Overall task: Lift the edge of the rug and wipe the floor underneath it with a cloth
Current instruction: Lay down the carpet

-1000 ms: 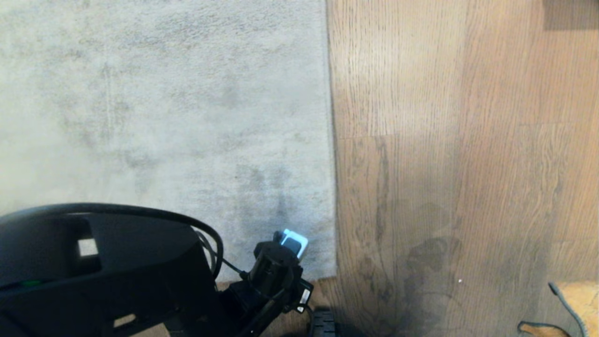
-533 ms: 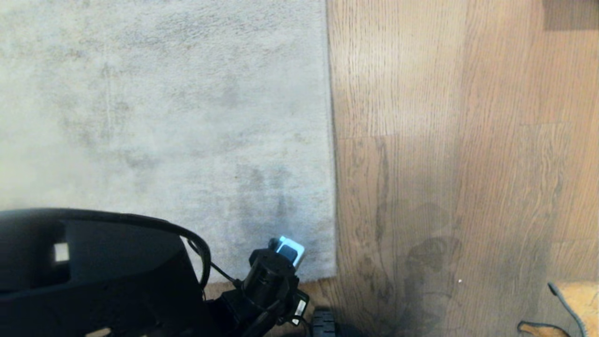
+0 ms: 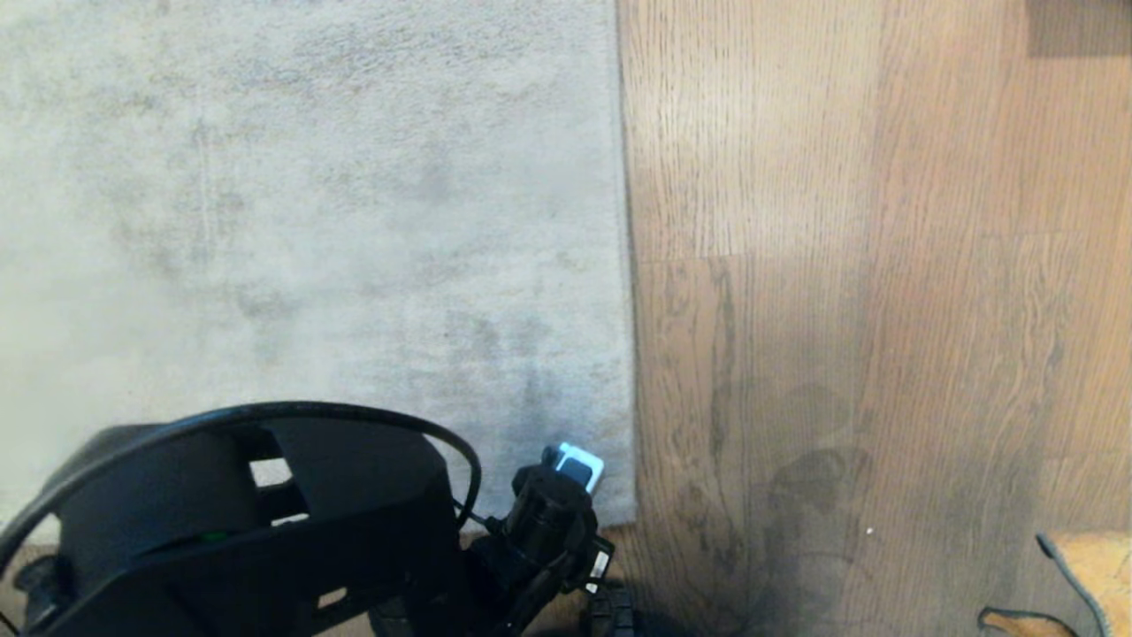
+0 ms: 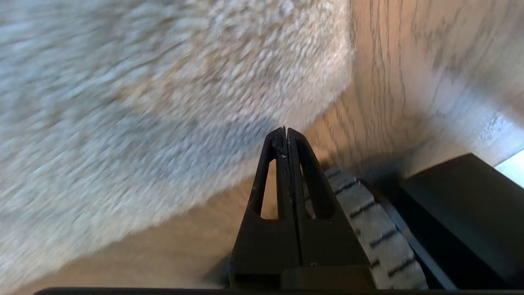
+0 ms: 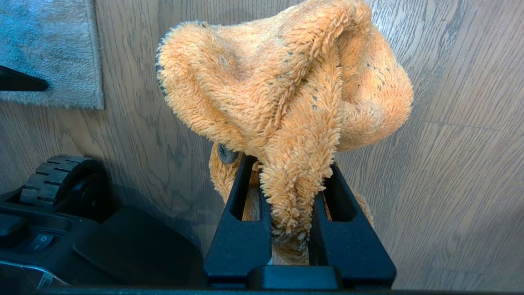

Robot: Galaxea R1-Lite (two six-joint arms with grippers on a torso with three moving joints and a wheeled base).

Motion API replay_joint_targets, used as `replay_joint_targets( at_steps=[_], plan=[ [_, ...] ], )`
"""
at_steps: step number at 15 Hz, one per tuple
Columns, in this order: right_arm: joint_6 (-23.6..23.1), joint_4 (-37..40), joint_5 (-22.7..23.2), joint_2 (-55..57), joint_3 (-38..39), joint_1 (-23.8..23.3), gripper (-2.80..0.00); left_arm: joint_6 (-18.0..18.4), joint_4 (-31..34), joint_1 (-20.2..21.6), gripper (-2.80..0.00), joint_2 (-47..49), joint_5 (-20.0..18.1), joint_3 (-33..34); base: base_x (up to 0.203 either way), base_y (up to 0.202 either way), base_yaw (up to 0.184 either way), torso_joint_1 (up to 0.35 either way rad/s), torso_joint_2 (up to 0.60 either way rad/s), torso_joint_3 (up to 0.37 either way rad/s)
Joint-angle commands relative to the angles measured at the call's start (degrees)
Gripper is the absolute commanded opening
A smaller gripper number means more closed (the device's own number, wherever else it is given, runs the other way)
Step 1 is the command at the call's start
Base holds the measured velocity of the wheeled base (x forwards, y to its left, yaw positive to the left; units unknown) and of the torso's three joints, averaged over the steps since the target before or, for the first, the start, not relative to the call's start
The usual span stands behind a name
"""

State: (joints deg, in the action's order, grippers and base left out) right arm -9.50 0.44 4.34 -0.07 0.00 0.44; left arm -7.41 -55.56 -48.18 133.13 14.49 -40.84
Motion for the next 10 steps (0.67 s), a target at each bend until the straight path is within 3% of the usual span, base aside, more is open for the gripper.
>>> replay_joint_targets(
  at_steps=[1, 10],
  plan=[
    [-0.08, 0.0, 0.06, 0.07, 0.0, 0.07, -2.8, 0.11, -0.33, 0.0, -2.8, 2.57, 0.1, -1.78, 0.0, 0.0, 0.0, 0.0, 0.0, 0.0],
    [-0.08, 0.0, 0.06, 0.07, 0.0, 0.06, -2.8, 1.44, -0.6, 0.19, -2.8, 2.84, 0.18, -2.76, 0.0, 0.0, 0.0, 0.0, 0.0, 0.0]
  ],
)
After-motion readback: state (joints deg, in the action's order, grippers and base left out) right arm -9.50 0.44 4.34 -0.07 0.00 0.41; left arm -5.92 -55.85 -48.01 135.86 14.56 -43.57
